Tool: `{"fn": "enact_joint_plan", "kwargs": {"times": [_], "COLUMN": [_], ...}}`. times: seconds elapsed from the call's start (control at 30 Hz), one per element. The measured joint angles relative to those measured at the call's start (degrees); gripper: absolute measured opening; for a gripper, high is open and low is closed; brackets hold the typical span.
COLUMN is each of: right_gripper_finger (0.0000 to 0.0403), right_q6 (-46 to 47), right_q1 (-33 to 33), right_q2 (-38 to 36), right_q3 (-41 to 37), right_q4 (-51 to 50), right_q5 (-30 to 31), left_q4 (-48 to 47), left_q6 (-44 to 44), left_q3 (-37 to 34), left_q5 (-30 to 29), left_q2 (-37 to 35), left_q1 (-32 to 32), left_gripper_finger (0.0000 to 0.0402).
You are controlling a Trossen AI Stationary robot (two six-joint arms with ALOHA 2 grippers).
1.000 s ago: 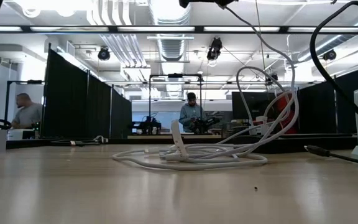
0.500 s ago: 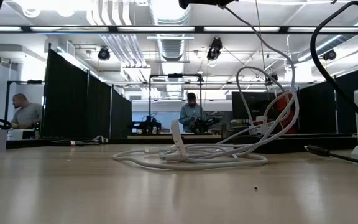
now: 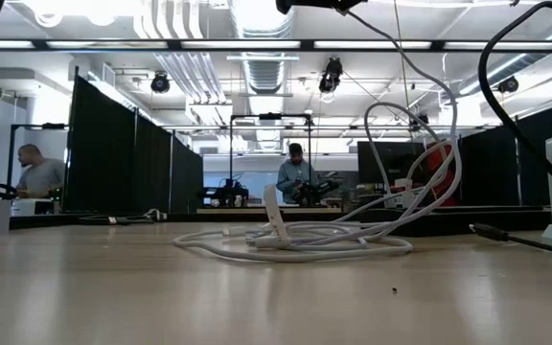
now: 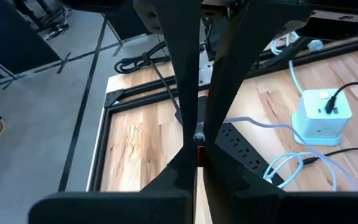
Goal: Plug in charger cables
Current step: Insert the right white charger cable into the right white outlet extension
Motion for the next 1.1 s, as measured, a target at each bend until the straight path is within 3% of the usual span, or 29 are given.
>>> {"fn": "enact_joint_plan", "kwargs": {"times": [0.23,0.53,0.7,1.1], "right_gripper_finger": [0.0012,0.0132,0.0170,0.0166], "right_q6": [0.1,0.7,1.6,7.7], "right_q1": [0.1,0.3,0.3,0.3], "right_q2": [-0.2,-2.4,-5.0,-11.5], "right_q3": [0.0,0.0,0.0,-0.3], "right_q4": [0.4,0.6,0.4,1.5], "right_q5": [0.2,0.4,0.4,0.6], "left_q4": [0.0,-0.7,-1.1,2.8], "left_q6": [0.5,0.5,0.8,0.8], "left_q3": [0.7,0.7,0.7,0.7], "left_q5": [-0.4,-1.6,-1.6,-0.6], "left_q2": [-0.1,-2.8,-4.8,-11.0], "left_q1": [0.0,0.1,0.2,0.7], "left_gripper_finger": [0.0003,0.0002,0.0002,0.0002]}}
